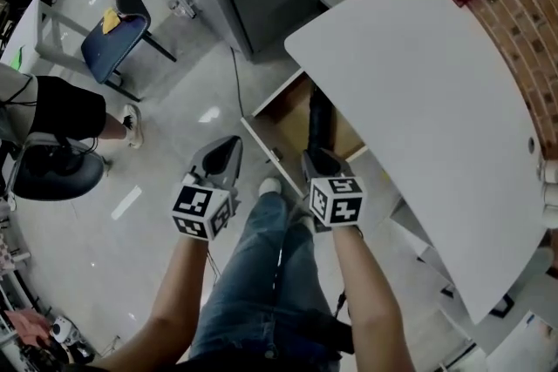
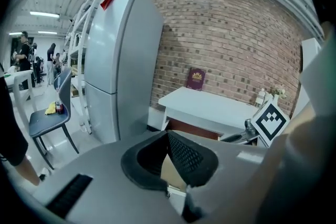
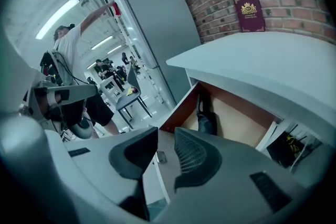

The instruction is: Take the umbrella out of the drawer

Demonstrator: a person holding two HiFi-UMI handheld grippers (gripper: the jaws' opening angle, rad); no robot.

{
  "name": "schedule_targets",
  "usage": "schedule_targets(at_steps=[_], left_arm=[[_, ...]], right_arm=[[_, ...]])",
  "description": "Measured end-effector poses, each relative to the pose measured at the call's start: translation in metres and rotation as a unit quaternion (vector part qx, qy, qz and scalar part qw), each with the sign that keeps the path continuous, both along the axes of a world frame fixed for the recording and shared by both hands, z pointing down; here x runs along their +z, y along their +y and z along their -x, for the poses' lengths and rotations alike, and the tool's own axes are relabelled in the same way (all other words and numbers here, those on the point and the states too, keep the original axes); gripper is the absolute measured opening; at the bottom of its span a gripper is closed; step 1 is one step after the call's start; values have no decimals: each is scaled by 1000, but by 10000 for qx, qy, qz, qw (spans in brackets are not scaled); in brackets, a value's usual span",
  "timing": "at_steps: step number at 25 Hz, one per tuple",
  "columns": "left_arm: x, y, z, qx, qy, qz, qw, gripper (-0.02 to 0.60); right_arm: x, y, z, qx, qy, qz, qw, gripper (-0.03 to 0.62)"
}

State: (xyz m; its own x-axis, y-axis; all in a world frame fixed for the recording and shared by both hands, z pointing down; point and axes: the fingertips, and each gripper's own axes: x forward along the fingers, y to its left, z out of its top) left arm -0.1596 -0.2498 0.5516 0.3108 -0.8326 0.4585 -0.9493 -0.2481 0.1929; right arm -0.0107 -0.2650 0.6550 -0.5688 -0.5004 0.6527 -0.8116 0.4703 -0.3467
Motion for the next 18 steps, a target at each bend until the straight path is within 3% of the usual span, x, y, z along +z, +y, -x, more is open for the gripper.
schedule_targets(at_steps=[6, 18], left_arm=[[39, -18, 11, 162, 121, 308, 9993, 0], [104, -52, 22, 468, 294, 546, 9970, -2]], right_arm=[[48, -16, -1, 184, 473, 364, 9980, 247], [139, -58, -8, 805, 1685, 860, 9786, 264]])
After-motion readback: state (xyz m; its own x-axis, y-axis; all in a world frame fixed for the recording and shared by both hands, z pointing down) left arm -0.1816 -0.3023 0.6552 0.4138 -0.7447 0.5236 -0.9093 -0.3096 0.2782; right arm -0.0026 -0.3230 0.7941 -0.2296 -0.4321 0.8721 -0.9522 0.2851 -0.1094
